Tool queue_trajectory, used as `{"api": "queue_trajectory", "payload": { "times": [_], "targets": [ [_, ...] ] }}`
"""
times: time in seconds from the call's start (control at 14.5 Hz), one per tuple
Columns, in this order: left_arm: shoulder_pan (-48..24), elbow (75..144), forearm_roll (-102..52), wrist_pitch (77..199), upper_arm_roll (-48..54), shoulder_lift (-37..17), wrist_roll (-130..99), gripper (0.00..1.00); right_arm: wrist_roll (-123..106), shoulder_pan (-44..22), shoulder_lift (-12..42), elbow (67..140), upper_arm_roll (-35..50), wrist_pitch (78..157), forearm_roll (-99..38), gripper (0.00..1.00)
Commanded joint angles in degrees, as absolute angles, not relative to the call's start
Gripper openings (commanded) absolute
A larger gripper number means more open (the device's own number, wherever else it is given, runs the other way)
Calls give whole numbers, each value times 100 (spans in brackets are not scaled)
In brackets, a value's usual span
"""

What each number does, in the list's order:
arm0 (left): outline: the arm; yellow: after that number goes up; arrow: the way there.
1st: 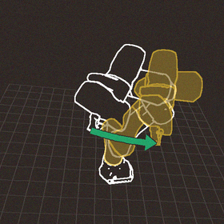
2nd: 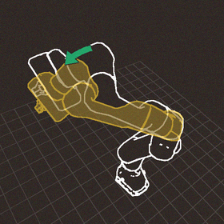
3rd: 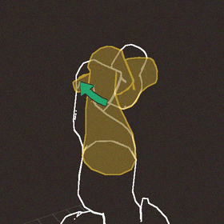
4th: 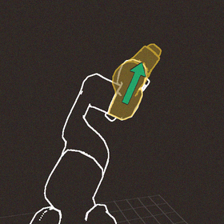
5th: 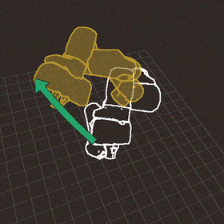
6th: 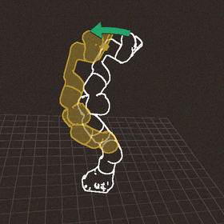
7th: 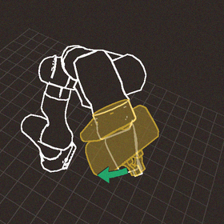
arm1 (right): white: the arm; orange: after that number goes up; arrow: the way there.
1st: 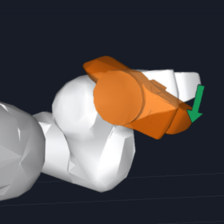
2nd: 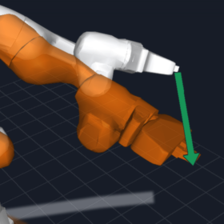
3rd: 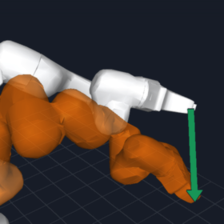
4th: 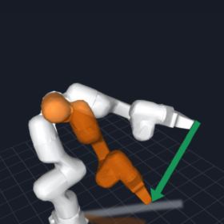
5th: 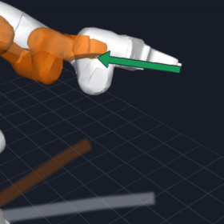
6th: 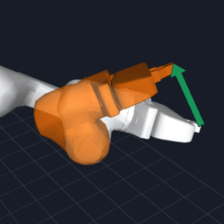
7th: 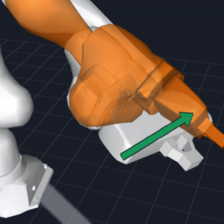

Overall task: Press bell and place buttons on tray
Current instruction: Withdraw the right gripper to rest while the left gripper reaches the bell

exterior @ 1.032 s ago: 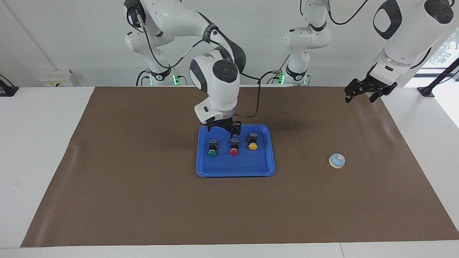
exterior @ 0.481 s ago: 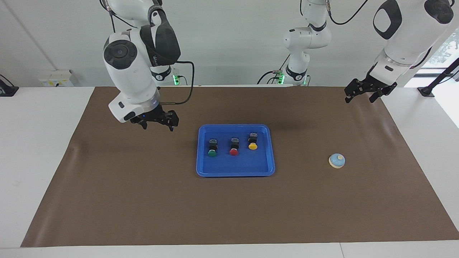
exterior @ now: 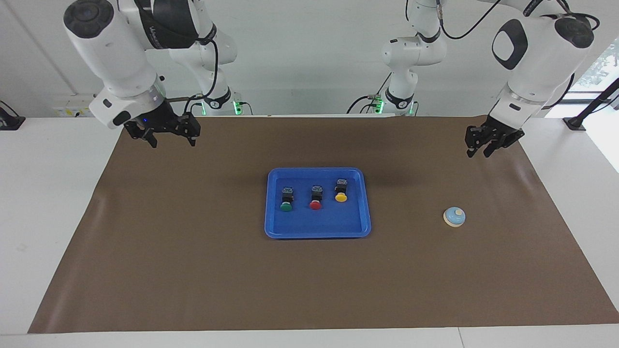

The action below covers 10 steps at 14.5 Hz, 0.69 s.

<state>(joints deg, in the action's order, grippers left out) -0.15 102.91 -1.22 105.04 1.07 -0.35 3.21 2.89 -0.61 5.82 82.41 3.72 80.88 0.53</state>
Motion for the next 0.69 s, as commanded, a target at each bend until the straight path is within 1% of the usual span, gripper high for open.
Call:
{"api": "queue_trajectory", "payload": {
  "times": [0.0,0.07,0.14,0.34,0.62],
  "targets": [
    [-26,10257,-141,11413,53,-814,369,0,149,140,-87,8833,422,7990,-70,100],
    [-18,10239,-141,11739,53,-1104,369,0,158,184,-88,8833,422,7972,-70,100],
    [-9,10257,-141,11925,53,-1238,378,0,158,263,-79,8833,431,8006,-70,100],
    [62,10529,-141,12267,44,-1406,378,0,167,272,-79,8850,431,8024,-62,100],
    [62,10625,-141,12392,44,-1520,369,0,185,220,-88,8842,422,8042,-62,100]
  ]
}}
